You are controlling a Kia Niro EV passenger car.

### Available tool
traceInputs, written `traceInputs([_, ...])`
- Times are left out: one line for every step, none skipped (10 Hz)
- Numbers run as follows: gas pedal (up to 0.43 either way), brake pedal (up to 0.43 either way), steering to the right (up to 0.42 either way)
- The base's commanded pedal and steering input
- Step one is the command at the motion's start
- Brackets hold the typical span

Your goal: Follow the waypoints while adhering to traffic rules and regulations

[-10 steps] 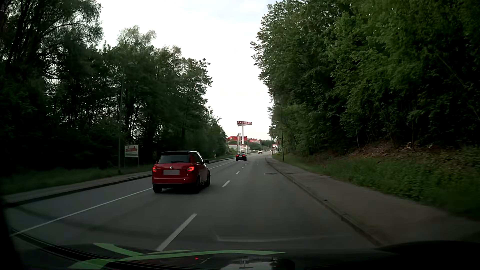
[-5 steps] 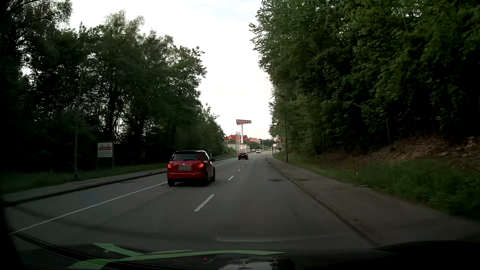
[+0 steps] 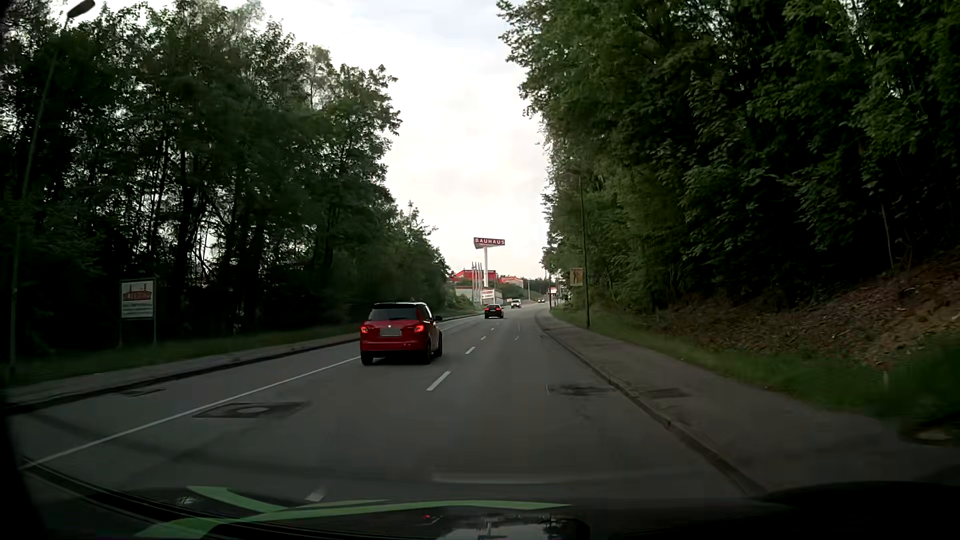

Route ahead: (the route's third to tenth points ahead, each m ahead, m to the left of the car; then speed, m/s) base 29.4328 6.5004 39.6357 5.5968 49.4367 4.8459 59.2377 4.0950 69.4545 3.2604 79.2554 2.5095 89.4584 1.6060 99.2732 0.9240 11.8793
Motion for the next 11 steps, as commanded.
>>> traceInputs([0.197, 0.000, -0.005])
traceInputs([0.197, 0.000, -0.004])
traceInputs([0.197, 0.000, -0.004])
traceInputs([0.197, 0.000, -0.003])
traceInputs([0.197, 0.000, -0.003])
traceInputs([0.197, 0.000, -0.003])
traceInputs([0.197, 0.000, -0.003])
traceInputs([0.197, 0.000, -0.003])
traceInputs([0.197, 0.000, -0.003])
traceInputs([0.197, 0.000, -0.003])
traceInputs([0.197, 0.000, -0.003])
